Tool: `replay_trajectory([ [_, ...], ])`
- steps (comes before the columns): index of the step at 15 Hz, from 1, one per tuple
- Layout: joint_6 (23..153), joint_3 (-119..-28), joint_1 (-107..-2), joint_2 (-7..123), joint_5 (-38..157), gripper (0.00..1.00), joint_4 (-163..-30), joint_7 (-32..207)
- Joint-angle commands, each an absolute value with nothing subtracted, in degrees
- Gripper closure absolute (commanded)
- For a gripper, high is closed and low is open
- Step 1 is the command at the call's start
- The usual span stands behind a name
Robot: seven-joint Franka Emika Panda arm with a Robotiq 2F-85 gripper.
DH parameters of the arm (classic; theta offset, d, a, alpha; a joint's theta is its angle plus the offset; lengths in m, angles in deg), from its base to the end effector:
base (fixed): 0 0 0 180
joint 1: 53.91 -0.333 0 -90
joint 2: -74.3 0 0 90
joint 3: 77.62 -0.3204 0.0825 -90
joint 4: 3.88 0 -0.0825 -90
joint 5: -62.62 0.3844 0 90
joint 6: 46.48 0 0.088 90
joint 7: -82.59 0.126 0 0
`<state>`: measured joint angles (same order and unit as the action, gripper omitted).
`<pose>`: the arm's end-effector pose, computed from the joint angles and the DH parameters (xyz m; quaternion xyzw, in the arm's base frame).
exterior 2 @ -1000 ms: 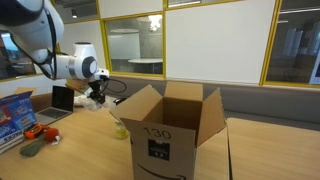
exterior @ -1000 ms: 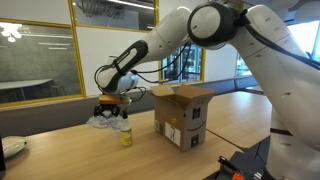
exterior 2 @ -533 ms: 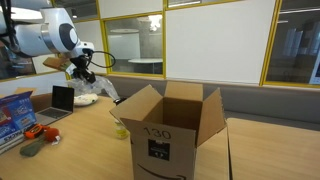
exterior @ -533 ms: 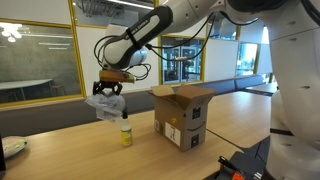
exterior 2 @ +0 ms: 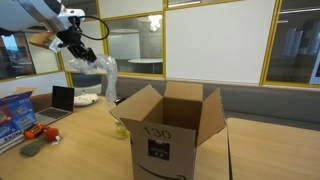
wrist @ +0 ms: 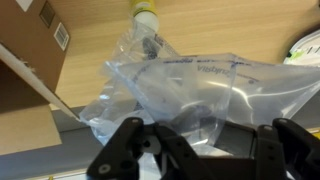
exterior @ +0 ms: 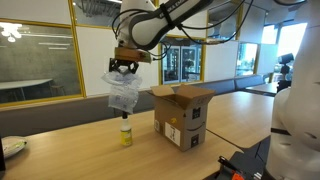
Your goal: Put the objects on the table in the box
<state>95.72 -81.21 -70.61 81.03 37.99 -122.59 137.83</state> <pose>0.5367 0.1963 0.5294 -0.9380 0.1597 -0.3072 0.0183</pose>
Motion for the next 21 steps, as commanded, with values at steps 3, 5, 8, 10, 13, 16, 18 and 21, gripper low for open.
replay_trajectory([
  [3,92.28,-86.66,-60.07,96.58,34.05,0.94,-133.83,146.02],
  [5,91.28,-87.19,-56.86,100.7,35.04,0.94,-136.87,146.79],
  [8,90.65,-86.8,-52.66,105.61,36.18,0.94,-140.75,146.85],
  [10,90.65,-86.29,-50.01,107.72,36.69,0.94,-142.84,146.6],
  [13,91.4,-85.3,-46.76,108.13,37.89,0.94,-145.07,145.68],
  [16,93.16,-84.11,-44.98,106.02,39.32,0.94,-146.79,144.83],
  [18,95.39,-82.91,-44.63,104.0,40.91,0.94,-148.14,144.04],
  [21,99.83,-80.81,-44.61,100.56,44.31,0.94,-150.08,142.04],
])
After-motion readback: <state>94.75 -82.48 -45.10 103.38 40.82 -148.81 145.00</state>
